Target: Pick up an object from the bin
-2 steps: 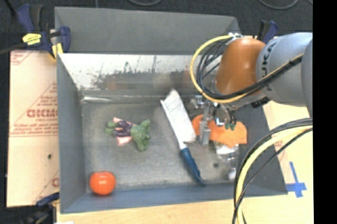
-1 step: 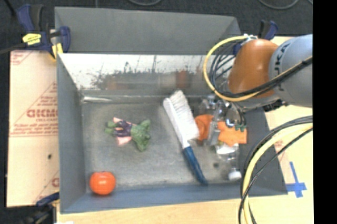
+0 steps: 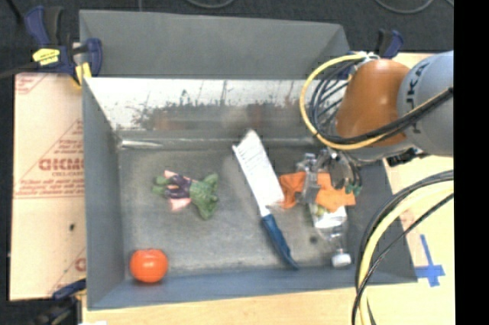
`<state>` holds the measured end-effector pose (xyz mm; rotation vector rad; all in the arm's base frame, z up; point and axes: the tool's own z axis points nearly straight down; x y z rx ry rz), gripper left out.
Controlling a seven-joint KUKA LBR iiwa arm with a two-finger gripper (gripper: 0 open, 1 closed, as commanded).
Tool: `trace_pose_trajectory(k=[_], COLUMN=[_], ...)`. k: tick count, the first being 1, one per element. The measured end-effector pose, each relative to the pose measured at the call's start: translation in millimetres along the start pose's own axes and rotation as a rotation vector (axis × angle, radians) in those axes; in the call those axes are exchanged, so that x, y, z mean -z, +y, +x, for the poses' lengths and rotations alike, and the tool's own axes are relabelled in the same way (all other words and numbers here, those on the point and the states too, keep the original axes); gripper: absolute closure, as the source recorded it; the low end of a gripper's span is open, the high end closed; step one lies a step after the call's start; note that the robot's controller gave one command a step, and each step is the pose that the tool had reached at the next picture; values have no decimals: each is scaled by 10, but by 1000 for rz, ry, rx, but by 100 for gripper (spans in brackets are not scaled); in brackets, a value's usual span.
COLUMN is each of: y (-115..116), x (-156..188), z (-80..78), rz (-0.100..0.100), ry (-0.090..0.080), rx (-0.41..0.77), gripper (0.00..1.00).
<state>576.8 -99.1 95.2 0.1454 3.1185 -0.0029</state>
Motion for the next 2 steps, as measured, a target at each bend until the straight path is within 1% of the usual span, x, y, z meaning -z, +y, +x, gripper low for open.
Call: trace_pose_trajectory(k=[1, 2], y=[-3, -185], x=[-4, 1140], z=[1, -35], rz=[0, 1], ry=[0, -4], rx=[0, -12], gripper=[100, 100])
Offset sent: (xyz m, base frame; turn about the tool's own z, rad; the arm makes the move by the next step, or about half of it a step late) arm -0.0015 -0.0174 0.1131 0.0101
